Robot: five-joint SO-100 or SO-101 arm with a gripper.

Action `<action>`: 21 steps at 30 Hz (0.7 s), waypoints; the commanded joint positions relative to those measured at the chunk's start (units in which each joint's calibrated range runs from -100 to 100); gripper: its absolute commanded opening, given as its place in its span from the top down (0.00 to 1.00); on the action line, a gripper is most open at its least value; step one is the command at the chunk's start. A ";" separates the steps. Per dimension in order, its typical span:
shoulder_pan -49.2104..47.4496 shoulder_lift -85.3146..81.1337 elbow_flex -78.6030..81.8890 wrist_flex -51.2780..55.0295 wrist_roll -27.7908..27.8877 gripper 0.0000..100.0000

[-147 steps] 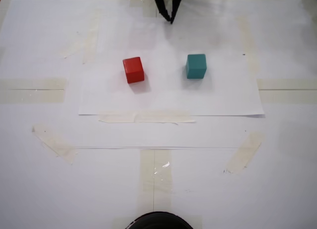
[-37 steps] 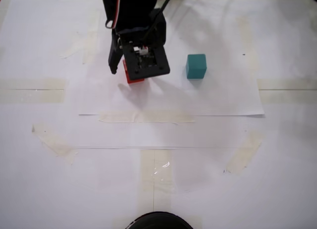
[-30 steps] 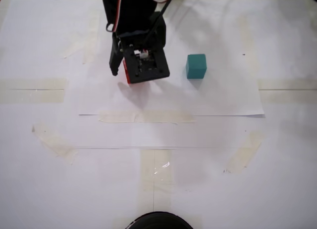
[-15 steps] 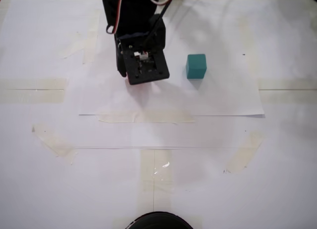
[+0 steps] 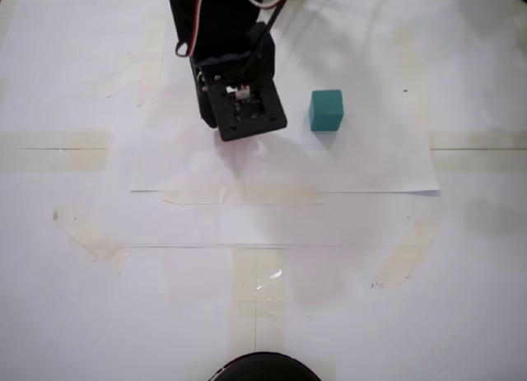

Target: Put the red cube on the top of the blue cube.

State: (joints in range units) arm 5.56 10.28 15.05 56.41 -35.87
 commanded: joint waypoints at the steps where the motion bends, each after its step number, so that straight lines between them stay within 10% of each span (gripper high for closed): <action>1: 0.95 -5.65 -2.11 4.54 0.29 0.88; 21: -6.62 -17.23 -22.72 29.00 -8.16 0.88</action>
State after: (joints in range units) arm 1.83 -1.87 -1.13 83.65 -41.20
